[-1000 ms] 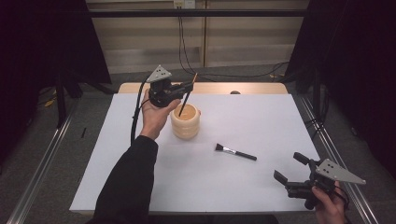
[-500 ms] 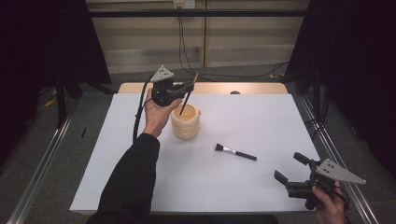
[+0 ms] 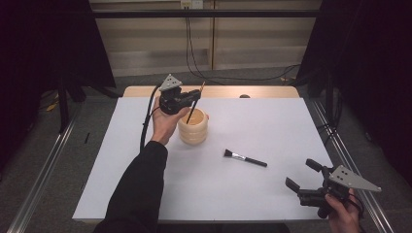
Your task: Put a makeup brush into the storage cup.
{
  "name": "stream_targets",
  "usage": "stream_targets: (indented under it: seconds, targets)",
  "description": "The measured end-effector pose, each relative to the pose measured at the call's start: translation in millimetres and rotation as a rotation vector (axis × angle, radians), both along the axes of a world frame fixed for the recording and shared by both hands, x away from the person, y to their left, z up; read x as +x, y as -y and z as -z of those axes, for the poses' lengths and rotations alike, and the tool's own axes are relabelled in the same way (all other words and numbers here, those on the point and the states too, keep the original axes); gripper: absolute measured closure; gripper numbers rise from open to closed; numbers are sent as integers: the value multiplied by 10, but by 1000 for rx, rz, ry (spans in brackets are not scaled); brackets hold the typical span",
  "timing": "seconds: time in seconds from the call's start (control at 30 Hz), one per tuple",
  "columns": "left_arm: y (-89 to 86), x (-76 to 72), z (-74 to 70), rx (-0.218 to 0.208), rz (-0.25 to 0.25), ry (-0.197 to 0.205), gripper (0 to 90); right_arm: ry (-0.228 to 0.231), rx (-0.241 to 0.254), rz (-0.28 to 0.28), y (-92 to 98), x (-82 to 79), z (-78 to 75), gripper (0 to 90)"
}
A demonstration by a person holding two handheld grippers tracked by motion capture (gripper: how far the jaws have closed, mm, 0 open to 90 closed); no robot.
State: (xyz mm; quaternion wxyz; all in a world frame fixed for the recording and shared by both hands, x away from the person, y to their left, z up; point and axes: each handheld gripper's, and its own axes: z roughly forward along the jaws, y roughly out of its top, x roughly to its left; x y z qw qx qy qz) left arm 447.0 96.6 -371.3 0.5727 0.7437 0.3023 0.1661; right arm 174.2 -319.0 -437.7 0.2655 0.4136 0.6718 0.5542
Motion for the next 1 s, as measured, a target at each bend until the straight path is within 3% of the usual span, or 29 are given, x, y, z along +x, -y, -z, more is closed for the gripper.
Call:
stream_targets:
  seconds: [0.07,0.1,0.27,0.37,0.43,0.63,0.7,0.73,0.9,1.0]
  targets:
    - [-10,7,13,-11,5,1,840,2,-6,-4,6,2,2,0]
    - [-18,5,19,1,-17,3,840,3,-9,-3,6,3,3,0]
    - [-14,3,63,10,-19,-1,840,3,3,3,-3,1,-1,0]
    - [-39,-34,51,-10,-3,4,840,2,0,4,2,0,1,0]
    - [-50,-57,45,7,5,17,840,4,-1,5,6,1,3,0]
    - [-106,-62,109,-3,-41,8,840,3,-3,3,-3,-3,-4,0]
    - [-112,-72,151,24,-52,16,839,3,-3,1,-5,-1,-6,0]
    - [-111,-78,180,14,-55,12,839,0,-4,2,-10,-1,-4,0]
    - [-91,-75,246,-1,-25,9,839,1,-7,-3,-6,7,2,0]
    - [-57,-95,245,25,-34,20,839,2,-8,-3,-7,6,2,0]
